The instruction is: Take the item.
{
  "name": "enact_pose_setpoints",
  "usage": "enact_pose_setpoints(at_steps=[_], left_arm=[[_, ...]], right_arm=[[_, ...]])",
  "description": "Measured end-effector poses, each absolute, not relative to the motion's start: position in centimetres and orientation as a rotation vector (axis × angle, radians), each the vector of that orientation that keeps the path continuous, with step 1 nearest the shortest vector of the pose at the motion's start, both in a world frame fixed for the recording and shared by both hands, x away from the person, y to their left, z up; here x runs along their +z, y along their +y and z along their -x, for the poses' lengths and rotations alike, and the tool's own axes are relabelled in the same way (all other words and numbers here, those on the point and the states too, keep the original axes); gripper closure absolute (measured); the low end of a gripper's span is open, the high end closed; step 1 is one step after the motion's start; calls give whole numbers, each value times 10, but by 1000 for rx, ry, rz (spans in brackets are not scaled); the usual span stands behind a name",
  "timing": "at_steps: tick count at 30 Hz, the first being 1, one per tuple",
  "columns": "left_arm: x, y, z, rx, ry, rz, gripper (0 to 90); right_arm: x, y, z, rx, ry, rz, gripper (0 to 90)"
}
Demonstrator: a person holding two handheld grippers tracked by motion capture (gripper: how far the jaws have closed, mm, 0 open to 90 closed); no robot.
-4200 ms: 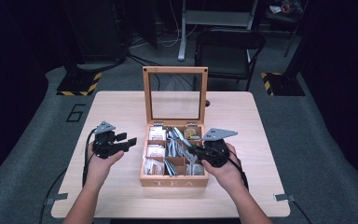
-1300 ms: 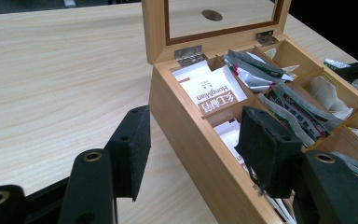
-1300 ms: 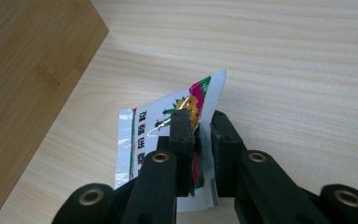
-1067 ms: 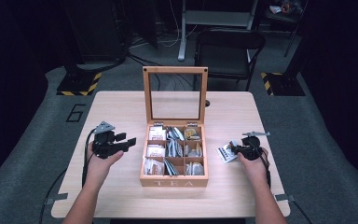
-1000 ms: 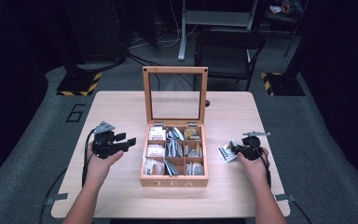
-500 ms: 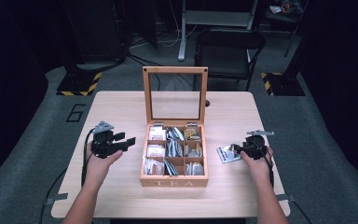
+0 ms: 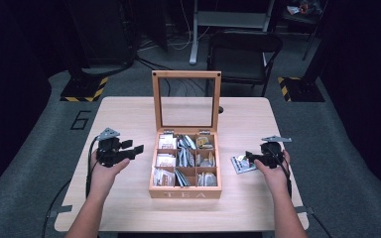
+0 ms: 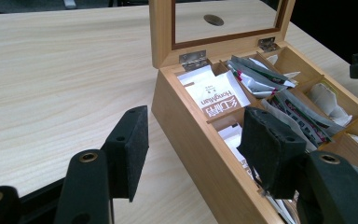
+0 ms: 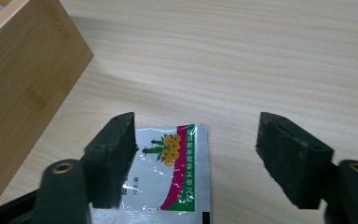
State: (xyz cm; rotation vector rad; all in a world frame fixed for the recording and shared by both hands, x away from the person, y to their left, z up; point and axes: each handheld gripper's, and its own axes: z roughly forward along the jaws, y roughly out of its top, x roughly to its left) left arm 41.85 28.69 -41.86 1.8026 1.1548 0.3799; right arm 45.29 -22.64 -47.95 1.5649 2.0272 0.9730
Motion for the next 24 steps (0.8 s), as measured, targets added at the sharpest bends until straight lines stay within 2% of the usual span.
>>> enact_pose_setpoints(at_steps=[7, 11, 19, 23, 24], left_arm=[[-419, 289, -418, 396, 1163, -1811, 415], [-420, 290, -418, 396, 1174, -1801, 411], [-422, 292, -419, 384, 1174, -1804, 410], [-424, 292, -419, 380, 1183, -1796, 411], [-424, 292, -419, 378, 1182, -1802, 411]], right_arm=[[-478, -222, -453, 1049, 2048, -1571, 147], [-475, -215, -452, 1074, 2079, -1545, 140], [-460, -206, -457, 1087, 2082, -1450, 316], [-455, -198, -465, 1078, 2091, -1412, 361], [-454, -196, -466, 1077, 2102, -1397, 402]])
